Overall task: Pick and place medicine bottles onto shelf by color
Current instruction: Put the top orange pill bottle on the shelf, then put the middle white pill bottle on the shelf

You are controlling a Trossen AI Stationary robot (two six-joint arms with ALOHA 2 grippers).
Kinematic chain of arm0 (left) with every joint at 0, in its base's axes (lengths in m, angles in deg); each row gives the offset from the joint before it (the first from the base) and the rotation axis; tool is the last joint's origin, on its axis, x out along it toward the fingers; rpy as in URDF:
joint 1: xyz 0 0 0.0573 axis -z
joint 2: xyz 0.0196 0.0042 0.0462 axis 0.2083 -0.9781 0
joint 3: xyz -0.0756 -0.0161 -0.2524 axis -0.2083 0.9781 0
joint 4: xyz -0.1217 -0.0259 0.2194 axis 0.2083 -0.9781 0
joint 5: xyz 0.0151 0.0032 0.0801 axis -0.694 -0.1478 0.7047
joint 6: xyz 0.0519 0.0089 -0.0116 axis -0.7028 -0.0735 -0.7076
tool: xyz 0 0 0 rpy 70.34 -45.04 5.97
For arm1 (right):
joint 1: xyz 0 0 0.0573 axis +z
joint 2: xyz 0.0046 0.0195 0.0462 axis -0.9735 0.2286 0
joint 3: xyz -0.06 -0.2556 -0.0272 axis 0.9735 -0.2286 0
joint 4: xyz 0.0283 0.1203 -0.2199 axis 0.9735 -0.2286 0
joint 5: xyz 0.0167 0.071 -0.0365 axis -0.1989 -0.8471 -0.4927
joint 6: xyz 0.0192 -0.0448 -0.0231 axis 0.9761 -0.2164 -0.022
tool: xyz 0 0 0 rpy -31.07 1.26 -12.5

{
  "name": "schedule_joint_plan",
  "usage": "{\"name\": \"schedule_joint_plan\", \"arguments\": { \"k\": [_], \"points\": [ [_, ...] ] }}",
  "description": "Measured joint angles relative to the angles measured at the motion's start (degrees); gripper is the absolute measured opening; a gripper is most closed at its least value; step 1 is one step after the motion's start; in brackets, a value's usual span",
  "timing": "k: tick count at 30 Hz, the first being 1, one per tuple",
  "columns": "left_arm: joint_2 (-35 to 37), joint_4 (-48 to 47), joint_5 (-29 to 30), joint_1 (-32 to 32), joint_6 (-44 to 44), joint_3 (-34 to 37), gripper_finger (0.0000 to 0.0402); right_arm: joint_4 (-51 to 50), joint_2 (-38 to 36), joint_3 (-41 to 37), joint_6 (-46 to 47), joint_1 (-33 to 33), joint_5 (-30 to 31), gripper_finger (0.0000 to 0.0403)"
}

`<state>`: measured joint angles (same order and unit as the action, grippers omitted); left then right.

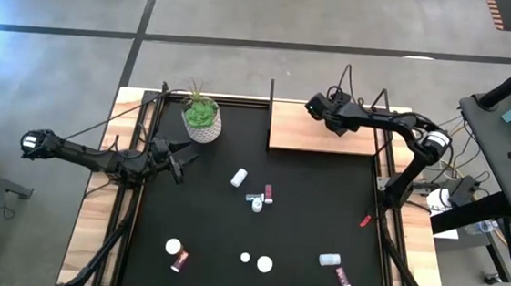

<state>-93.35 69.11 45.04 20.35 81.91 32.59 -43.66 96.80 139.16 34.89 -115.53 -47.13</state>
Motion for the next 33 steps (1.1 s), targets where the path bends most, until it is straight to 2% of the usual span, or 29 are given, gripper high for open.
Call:
{"name": "schedule_joint_plan", "arguments": {
  "k": [9,19,26,33],
  "points": [
    [0.0,0.0,0.0,0.0,0.0,0.0,0.0270,0.0,0.0,0.0,-0.4,0.1,0.0,0.0217],
    [0.0,0.0,0.0,0.0,0.0,0.0,0.0270,-0.1,-0.2,0.0,-0.6,0.2,-0.4,0.0309],
    [0.0,0.0,0.0,0.0,0.0,0.0,0.0270,-4.0,-3.4,0.0,-0.1,0.5,-4.6,0.0368],
    [0.0,0.0,0.0,0.0,0.0,0.0,0.0270,-12.0,-8.9,0.0,0.1,2.9,-12.2,0.0373]
  ]
}}
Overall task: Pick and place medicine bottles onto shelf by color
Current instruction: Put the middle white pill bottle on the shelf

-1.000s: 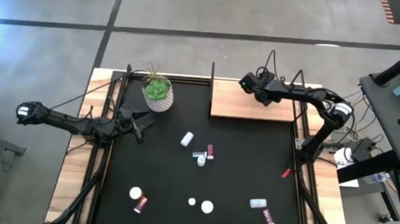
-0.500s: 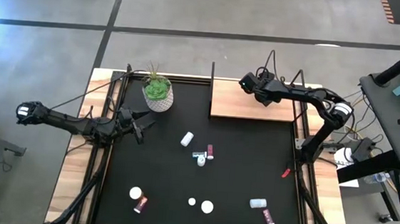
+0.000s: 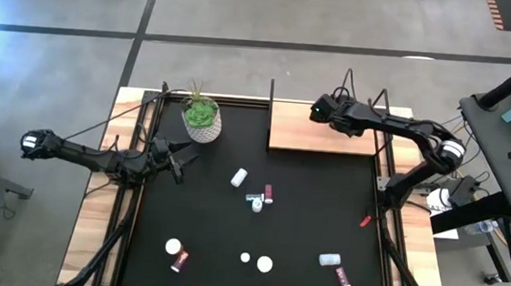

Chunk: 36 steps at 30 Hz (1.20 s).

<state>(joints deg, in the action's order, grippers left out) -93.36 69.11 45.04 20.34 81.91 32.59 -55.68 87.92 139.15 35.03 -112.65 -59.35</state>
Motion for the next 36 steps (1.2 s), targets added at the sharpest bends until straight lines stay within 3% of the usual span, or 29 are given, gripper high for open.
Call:
{"name": "schedule_joint_plan", "arguments": {
  "k": [8,14,18,25,36],
  "points": [
    [0.0,0.0,0.0,0.0,0.0,0.0,0.0270,-10.6,-4.9,-0.3,-0.3,6.7,-11.3,0.0373],
    [0.0,0.0,0.0,0.0,0.0,0.0,0.0270,-10.4,-5.2,-1.1,3.9,18.5,-10.9,0.0373],
    [0.0,0.0,0.0,0.0,0.0,0.0,0.0270,-9.1,-2.7,-1.1,8.7,28.1,-4.2,0.0373],
    [0.0,0.0,0.0,0.0,0.0,0.0,0.0270,2.0,2.4,-1.1,8.6,40.1,3.7,0.0373],
    [0.0,0.0,0.0,0.0,0.0,0.0,0.0270,25.4,9.2,-1.1,-4.0,49.3,3.8,0.0373]
  ]
}}
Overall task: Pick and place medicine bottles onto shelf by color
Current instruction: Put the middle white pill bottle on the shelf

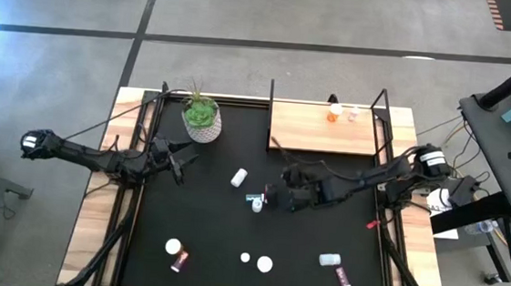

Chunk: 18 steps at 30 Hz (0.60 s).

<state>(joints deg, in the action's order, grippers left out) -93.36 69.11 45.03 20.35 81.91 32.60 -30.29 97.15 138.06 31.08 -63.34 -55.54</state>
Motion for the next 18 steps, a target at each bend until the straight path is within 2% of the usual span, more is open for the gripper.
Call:
{"name": "schedule_joint_plan", "arguments": {
  "k": [10,18],
  "points": [
    [-0.1,0.0,0.0,0.0,0.0,0.0,0.0270,15.0,6.6,0.0,-7.8,5.7,0.0,0.0373],
    [-0.1,0.0,0.0,0.0,0.0,0.0,0.0270,16.3,10.4,3.2,-8.7,5.7,-1.9,0.0373]
  ]
}}
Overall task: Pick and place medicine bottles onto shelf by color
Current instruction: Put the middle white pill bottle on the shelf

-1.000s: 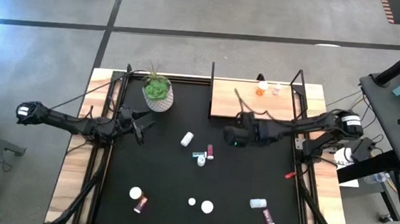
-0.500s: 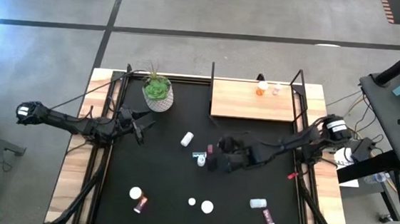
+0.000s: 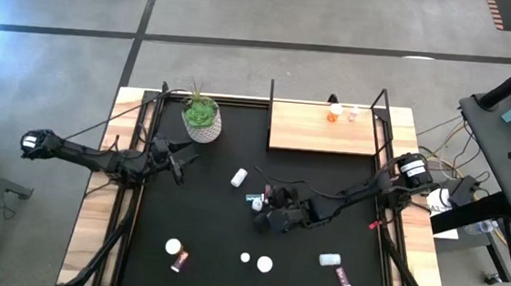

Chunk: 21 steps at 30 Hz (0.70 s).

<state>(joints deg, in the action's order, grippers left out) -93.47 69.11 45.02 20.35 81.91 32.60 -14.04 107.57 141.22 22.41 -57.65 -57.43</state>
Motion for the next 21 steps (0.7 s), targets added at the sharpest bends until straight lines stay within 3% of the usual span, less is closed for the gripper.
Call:
{"name": "schedule_joint_plan", "arguments": {
  "k": [8,15,21],
  "points": [
    [-0.1,0.0,0.0,0.0,0.0,0.0,0.0270,-6.2,6.3,6.9,4.3,-0.6,0.7,0.0373],
    [-0.1,0.0,0.0,0.0,0.0,0.0,0.0270,-11.2,9.9,11.1,7.4,-0.8,8.2,0.0372],
    [-0.2,0.0,0.0,0.0,0.0,0.0,0.0270,-13.4,13.6,13.8,11.9,-0.8,11.8,0.0332]
  ]
}}
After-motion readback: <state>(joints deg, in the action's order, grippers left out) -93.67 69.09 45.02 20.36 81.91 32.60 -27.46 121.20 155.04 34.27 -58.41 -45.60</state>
